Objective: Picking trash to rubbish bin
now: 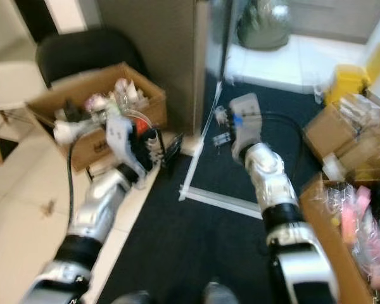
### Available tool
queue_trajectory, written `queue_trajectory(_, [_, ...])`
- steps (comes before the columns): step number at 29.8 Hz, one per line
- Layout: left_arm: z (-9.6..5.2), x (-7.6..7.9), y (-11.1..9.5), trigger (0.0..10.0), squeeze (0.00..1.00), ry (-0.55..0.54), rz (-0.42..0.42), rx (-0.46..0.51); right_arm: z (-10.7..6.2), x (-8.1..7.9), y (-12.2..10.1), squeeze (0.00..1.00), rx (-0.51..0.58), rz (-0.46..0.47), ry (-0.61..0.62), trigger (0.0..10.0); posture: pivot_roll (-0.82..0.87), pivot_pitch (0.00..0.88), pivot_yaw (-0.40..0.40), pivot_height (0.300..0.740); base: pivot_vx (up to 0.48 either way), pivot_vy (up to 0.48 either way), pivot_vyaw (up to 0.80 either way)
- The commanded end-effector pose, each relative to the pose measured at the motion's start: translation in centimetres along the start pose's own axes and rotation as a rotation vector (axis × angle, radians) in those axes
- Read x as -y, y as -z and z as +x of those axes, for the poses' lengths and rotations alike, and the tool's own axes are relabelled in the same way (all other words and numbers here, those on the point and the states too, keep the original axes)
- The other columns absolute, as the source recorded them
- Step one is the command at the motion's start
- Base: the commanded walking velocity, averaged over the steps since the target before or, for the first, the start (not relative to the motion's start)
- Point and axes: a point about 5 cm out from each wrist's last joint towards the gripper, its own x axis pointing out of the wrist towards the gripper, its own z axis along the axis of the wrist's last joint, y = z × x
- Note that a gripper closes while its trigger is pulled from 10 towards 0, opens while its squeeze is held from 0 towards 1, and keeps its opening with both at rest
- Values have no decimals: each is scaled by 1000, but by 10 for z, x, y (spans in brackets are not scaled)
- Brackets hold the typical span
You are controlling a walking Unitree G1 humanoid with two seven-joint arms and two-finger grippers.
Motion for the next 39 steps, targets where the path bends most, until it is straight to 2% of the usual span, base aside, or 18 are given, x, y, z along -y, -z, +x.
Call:
queue_trajectory(1, [-4,-4,4,10000,0,-15,2,-19,3,-8,1,0,3,16,-23,10000,-18,0,-30,740,472,0,0])
queue_trajectory(15, [-6,-3,5,10000,0,-13,6,-20,3,-8,2,0,-2,15,-23,10000,-16,0,-31,740,474,0,0])
queue_trajectory(22, [-9,-2,6,10000,0,-13,13,-26,3,-14,-2,0,23,-7,-104,10000,-2,0,-33,740,476,0,0])
queue_trajectory(30, [-9,-3,7,10000,0,-17,9,-32,2,-15,-1,0,14,-16,-108,10000,-6,0,-33,740,469,0,788])
queue_trajectory(39, [-10,-5,7,10000,0,-36,-7,-36,3,-16,-2,0,15,-14,-110,10000,-4,0,-32,740,0,0,788])
